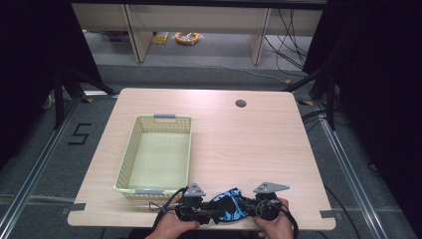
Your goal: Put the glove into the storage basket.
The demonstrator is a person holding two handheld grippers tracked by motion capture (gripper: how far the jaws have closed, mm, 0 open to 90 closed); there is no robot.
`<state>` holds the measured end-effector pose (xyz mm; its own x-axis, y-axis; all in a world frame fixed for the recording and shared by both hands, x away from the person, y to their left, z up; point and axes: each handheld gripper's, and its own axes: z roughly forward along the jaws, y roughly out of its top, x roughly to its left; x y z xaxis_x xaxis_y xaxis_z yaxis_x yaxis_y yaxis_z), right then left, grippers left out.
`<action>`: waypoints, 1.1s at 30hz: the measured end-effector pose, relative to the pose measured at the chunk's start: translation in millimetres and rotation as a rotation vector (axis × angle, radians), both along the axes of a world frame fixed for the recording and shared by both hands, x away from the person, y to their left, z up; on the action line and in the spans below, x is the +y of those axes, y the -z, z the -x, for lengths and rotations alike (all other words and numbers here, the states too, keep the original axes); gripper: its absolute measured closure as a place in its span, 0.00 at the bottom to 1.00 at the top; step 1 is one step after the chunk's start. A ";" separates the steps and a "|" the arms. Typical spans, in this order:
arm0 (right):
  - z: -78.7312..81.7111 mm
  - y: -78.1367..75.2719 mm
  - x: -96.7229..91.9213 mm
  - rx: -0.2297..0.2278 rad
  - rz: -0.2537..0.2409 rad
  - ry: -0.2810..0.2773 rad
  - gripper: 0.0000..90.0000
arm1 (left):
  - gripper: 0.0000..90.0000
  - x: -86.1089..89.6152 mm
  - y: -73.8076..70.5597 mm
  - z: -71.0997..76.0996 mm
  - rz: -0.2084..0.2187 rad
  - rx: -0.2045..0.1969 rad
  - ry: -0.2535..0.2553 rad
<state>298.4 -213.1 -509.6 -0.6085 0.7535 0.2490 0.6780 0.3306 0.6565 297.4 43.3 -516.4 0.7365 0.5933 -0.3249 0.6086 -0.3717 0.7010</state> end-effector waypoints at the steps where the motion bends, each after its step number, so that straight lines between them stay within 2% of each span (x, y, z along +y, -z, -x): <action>1: 0.1 0.4 0.0 -0.002 -0.010 0.004 0.88 | 0.75 -1.9 1.0 1.4 -0.002 -0.020 -0.007; 3: 0.4 2.1 1.4 -0.006 -0.036 0.018 0.89 | 0.80 -4.1 1.0 2.2 -0.014 -0.078 0.009; 4: 0.0 -0.3 -0.8 0.001 -0.003 0.007 0.89 | 0.87 -6.0 1.1 2.5 0.000 -0.087 0.005; 5: -0.3 -0.2 -1.6 0.004 -0.008 0.007 0.89 | 0.89 -5.1 0.6 2.0 -0.037 -0.100 0.014; 6: 0.7 -0.9 -1.8 0.010 -0.006 0.023 0.89 | 0.90 -6.6 0.5 3.3 -0.018 -0.103 0.006; 7: 0.3 -0.6 -2.4 0.001 -0.014 0.017 0.90 | 0.90 -6.3 0.0 2.8 -0.023 -0.112 0.018; 8: 0.9 -1.2 -2.8 0.005 -0.017 0.019 0.90 | 0.90 -6.2 0.4 1.6 -0.005 -0.106 0.018; 9: 1.1 -0.9 -2.6 0.016 -0.036 0.026 0.90 | 0.91 -5.7 0.4 1.4 0.004 -0.083 0.000; 10: 1.3 -2.1 -3.8 0.002 -0.027 0.029 0.90 | 0.91 -4.2 0.2 0.3 0.002 -0.085 0.009; 11: 0.8 -2.3 -4.2 -0.004 -0.031 0.022 0.90 | 0.92 -4.2 -0.1 0.5 0.018 -0.077 -0.004; 13: 2.3 -3.3 -3.2 0.014 -0.050 0.033 0.90 | 0.92 -2.9 -1.3 -0.7 0.011 -0.090 0.011; 14: 2.0 -5.8 -5.2 -0.011 -0.069 0.029 0.91 | 0.93 -3.1 -2.6 0.4 0.034 -0.087 -0.009; 15: 3.0 -8.0 -6.0 -0.022 -0.067 0.041 0.91 | 0.93 -3.1 -2.6 0.4 0.034 -0.087 -0.009; 16: 2.3 -8.6 -6.6 -0.019 -0.111 0.024 0.91 | 0.93 -0.8 -5.2 0.4 0.036 -0.100 0.000; 17: 3.4 -12.3 -8.1 -0.032 -0.104 0.038 0.91 | 0.93 0.8 -7.9 0.3 0.034 -0.107 0.007; 19: 4.4 -16.1 -7.0 -0.031 -0.156 0.031 0.91 | 0.93 1.9 -9.4 0.0 0.040 -0.108 0.004; 20: 5.2 -20.5 -7.8 -0.050 -0.141 0.036 0.91 | 0.93 3.8 -13.6 0.5 0.049 -0.113 -0.009; 21: 5.0 -21.4 -7.2 -0.057 -0.166 0.030 0.91 | 0.93 4.9 -16.5 1.4 0.055 -0.103 -0.010; 22: 5.8 -24.6 -6.9 -0.047 -0.177 0.030 0.91 | 0.93 5.4 -18.2 1.7 0.065 -0.121 -0.009; 24: 6.7 -28.8 -8.0 -0.076 -0.176 0.024 0.91 | 0.93 7.2 -22.6 3.1 0.073 -0.126 -0.006; 25: 6.9 -30.0 -7.1 -0.063 -0.197 0.024 0.91 | 0.93 8.6 -26.3 3.5 0.080 -0.125 0.000; 27: 7.9 -34.0 -7.4 -0.087 -0.191 0.033 0.91 | 0.93 10.3 -33.2 3.7 0.091 -0.135 0.005; 28: 8.8 -36.8 -5.7 -0.079 -0.212 0.023 0.91 | 0.93 10.3 -33.2 3.7 0.091 -0.135 0.005; 29: 11.6 -40.1 -4.0 -0.068 -0.226 0.045 0.91 | 0.93 14.8 -44.0 4.2 0.103 -0.133 0.002; 30: 11.6 -40.1 -4.0 -0.068 -0.226 0.045 0.91 | 0.93 14.8 -44.0 4.2 0.103 -0.133 0.002; 31: 13.1 -48.3 -3.0 -0.096 -0.222 0.035 0.91 | 0.93 15.9 -46.7 3.6 0.115 -0.158 0.001; 32: 14.4 -52.5 -1.3 -0.092 -0.239 0.039 0.91 | 0.93 17.8 -51.3 2.9 0.104 -0.162 0.003; 33: 14.4 -55.9 -0.3 -0.111 -0.236 0.034 0.91 | 0.93 18.9 -55.2 2.6 0.111 -0.161 -0.005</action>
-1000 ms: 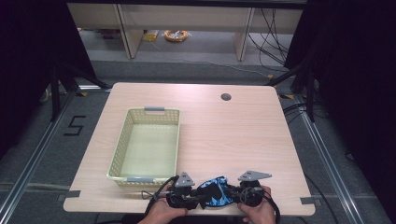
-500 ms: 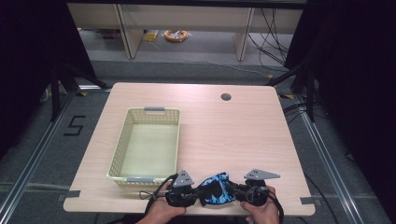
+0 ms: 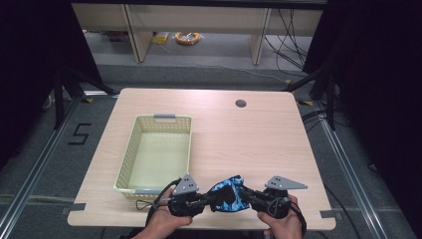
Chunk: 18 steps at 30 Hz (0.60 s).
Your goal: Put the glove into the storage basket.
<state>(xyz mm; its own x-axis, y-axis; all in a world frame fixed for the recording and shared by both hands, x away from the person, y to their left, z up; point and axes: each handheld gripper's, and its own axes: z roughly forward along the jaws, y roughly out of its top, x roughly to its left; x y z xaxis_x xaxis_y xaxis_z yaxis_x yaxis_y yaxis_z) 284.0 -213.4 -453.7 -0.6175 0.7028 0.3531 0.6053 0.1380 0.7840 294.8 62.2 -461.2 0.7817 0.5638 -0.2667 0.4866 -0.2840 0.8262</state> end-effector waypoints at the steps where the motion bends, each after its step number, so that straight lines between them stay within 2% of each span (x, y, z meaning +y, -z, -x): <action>1: 0.2 -3.7 1.0 -0.013 0.007 0.001 0.91 | 0.93 1.7 -3.7 -0.7 -0.009 -0.006 0.001; 2: -0.1 -5.4 2.7 -0.027 0.003 0.008 0.91 | 0.93 2.9 -7.3 -1.3 -0.006 -0.004 0.001; 3: -0.9 -8.2 3.0 -0.041 0.008 0.000 0.91 | 0.93 4.6 -12.0 -2.4 -0.003 -0.020 -0.002; 4: -1.2 -12.9 4.9 -0.041 0.016 0.001 0.91 | 0.93 6.7 -15.8 -3.8 -0.011 -0.020 0.006; 6: -4.1 -18.3 7.2 -0.073 0.005 -0.003 0.91 | 0.93 10.4 -23.4 -6.4 -0.005 -0.029 -0.007; 7: -5.0 -21.8 10.0 -0.065 -0.010 -0.002 0.91 | 0.93 12.7 -26.7 -8.0 0.000 -0.032 -0.009; 9: -9.1 -29.0 15.0 -0.072 -0.009 -0.008 0.91 | 0.93 18.5 -34.2 -11.3 -0.014 -0.047 -0.016; 10: -12.4 -32.0 17.5 -0.091 0.000 -0.016 0.91 | 0.93 21.8 -38.0 -12.4 -0.013 -0.045 -0.020; 11: -14.4 -35.2 21.6 -0.081 -0.011 -0.017 0.91 | 0.93 25.0 -40.9 -13.1 -0.009 -0.050 -0.033; 12: -18.6 -37.9 23.8 -0.101 -0.007 -0.027 0.91 | 0.93 27.9 -43.0 -14.4 -0.008 -0.053 -0.032; 13: -20.5 -40.0 26.5 -0.093 -0.014 -0.032 0.91 | 0.93 32.5 -46.3 -15.6 -0.008 -0.056 -0.044; 14: -24.0 -43.0 31.1 -0.094 -0.015 -0.038 0.91 | 0.93 36.7 -48.3 -17.3 -0.006 -0.055 -0.043; 15: -27.9 -44.1 34.8 -0.121 -0.012 -0.045 0.91 | 0.93 40.6 -50.0 -18.7 -0.004 -0.048 -0.047; 17: -31.7 -47.9 41.4 -0.106 -0.007 -0.057 0.91 | 0.92 48.3 -52.6 -21.7 0.009 -0.036 -0.060; 18: -36.1 -48.9 45.2 -0.140 0.006 -0.074 0.91 | 0.92 50.9 -53.7 -22.5 0.004 -0.038 -0.062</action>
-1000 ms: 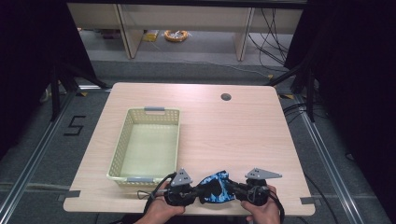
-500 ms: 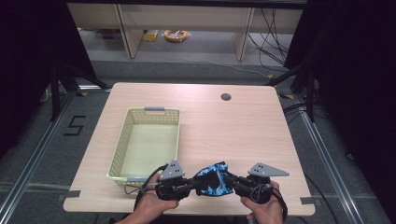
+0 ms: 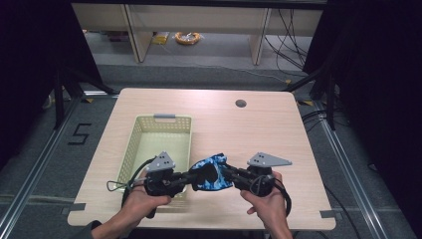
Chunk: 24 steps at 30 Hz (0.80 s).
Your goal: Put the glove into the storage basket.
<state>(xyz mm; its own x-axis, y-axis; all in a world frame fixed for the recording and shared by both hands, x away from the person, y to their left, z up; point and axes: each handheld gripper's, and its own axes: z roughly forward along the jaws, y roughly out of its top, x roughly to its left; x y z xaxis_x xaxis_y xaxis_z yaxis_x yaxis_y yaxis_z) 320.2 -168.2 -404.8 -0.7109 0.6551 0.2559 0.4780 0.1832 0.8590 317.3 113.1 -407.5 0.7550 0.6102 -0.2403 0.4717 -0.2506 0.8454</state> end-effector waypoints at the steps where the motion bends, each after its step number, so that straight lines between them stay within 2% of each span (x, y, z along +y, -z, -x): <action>1: -0.2 -1.1 3.6 0.020 -0.008 0.005 0.91 | 0.92 4.1 -1.1 -1.0 -0.008 -0.009 -0.006; 2: -3.9 -1.4 8.0 0.009 0.000 -0.006 0.91 | 0.92 6.6 -1.9 -1.9 -0.008 -0.005 -0.007; 6: -10.8 -4.1 24.1 0.041 -0.009 -0.014 0.91 | 0.92 20.9 -6.4 -6.5 -0.024 0.002 -0.030; 8: -17.0 -5.5 31.9 0.026 -0.004 -0.030 0.91 | 0.92 30.2 -8.4 -9.4 -0.022 0.005 -0.034; 9: -17.7 -6.6 36.0 0.037 -0.007 -0.029 0.91 | 0.92 36.4 -9.5 -10.5 -0.023 0.003 -0.045; 12: -25.6 -8.5 55.4 0.040 -0.005 -0.054 0.91 | 0.92 53.7 -10.5 -11.8 -0.035 0.007 -0.076; 13: -28.2 -8.7 61.8 0.039 0.000 -0.063 0.91 | 0.92 53.7 -10.5 -11.8 -0.035 0.007 -0.076; 14: -30.6 -8.6 71.7 0.045 0.003 -0.069 0.91 | 0.92 66.4 -8.0 -12.7 -0.033 0.014 -0.099; 16: -35.2 -6.9 80.3 0.032 0.017 -0.086 0.91 | 0.92 76.4 -4.8 -13.4 -0.026 0.030 -0.108; 18: -36.4 -5.3 92.9 0.072 0.023 -0.093 0.91 | 0.92 86.0 -1.1 -13.9 -0.029 0.040 -0.134; 20: -41.7 -2.1 102.6 0.048 0.048 -0.109 0.91 | 0.92 95.3 2.5 -15.5 -0.032 0.054 -0.145; 22: -45.3 1.3 114.4 0.065 0.048 -0.120 0.91 | 0.92 105.3 6.4 -17.3 -0.035 0.072 -0.157; 24: -48.1 3.3 121.7 0.068 0.072 -0.122 0.91 | 0.92 110.8 8.2 -18.5 -0.034 0.084 -0.165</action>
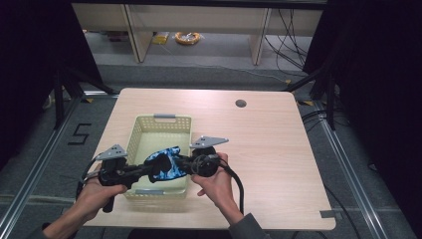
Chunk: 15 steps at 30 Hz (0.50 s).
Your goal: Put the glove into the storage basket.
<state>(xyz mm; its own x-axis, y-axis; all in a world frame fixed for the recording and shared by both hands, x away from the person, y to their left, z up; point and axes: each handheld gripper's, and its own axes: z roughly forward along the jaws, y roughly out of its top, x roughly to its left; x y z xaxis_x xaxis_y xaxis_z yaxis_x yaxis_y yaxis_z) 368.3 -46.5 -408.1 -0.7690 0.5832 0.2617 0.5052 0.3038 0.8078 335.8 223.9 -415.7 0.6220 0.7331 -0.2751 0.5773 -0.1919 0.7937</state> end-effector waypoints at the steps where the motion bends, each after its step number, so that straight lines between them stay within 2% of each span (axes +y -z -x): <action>1: -1.7 2.1 4.6 0.006 -0.008 -0.013 0.91 | 0.92 3.9 1.6 -1.1 -0.002 0.010 -0.008; 4: -4.8 6.8 14.4 0.029 0.007 -0.016 0.91 | 0.92 9.6 6.6 -2.8 -0.008 0.015 -0.022; 8: -6.2 13.6 23.3 0.061 0.015 -0.021 0.91 | 0.92 16.4 14.9 -5.3 -0.017 0.046 -0.032; 10: -6.6 18.5 27.2 0.061 0.028 -0.032 0.91 | 0.92 19.7 19.5 -5.9 -0.025 0.062 -0.028; 12: -5.1 23.3 31.5 0.088 0.030 -0.037 0.91 | 0.92 22.7 21.8 -6.3 -0.032 0.079 -0.022; 13: -5.2 24.9 32.3 0.080 0.046 -0.037 0.91 | 0.92 23.9 24.5 -6.5 -0.035 0.078 -0.034; 15: -4.7 29.9 36.5 0.092 0.047 -0.040 0.91 | 0.92 25.6 27.0 -7.4 -0.046 0.090 -0.035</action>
